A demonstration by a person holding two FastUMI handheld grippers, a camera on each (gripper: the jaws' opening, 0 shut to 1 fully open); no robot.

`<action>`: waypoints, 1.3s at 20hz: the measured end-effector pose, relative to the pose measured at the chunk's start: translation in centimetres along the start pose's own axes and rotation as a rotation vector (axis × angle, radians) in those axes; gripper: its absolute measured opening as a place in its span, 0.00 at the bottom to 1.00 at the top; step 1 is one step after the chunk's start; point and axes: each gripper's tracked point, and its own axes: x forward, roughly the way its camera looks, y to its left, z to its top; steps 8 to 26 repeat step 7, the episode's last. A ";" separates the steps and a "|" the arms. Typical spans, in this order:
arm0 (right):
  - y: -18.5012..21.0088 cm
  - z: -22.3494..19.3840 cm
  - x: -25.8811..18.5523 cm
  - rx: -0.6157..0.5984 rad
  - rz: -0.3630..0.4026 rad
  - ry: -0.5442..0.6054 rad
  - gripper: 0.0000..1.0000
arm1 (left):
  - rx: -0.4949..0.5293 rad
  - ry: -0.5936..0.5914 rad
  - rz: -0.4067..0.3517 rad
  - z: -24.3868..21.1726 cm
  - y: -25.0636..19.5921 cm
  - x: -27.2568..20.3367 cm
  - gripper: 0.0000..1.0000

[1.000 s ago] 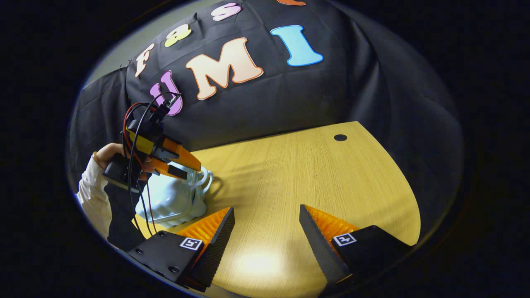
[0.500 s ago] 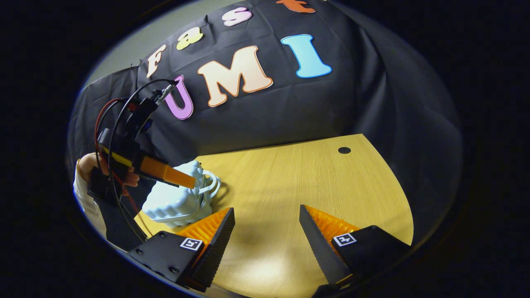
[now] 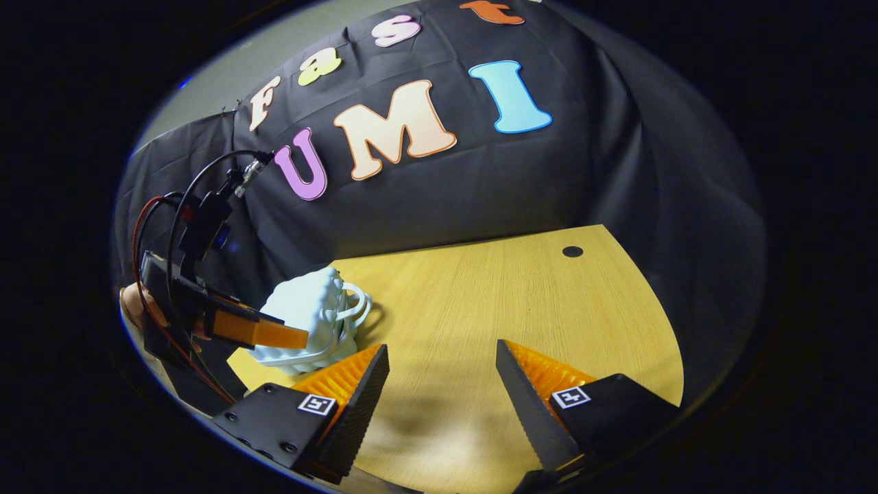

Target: First open the suitcase, pack the skin care products into it, and then close the suitcase.

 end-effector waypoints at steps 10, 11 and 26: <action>-0.4 0.2 -0.2 -0.005 -0.004 -0.005 0.98 | -0.033 0.016 0.019 -0.8 0.5 0.0 0.84; -0.4 0.2 -0.2 -0.005 -0.004 -0.005 0.98 | -0.033 0.016 0.019 -0.8 0.5 0.0 0.84; -0.4 0.2 -0.2 -0.005 -0.004 -0.005 0.98 | -0.033 0.016 0.019 -0.8 0.5 0.0 0.84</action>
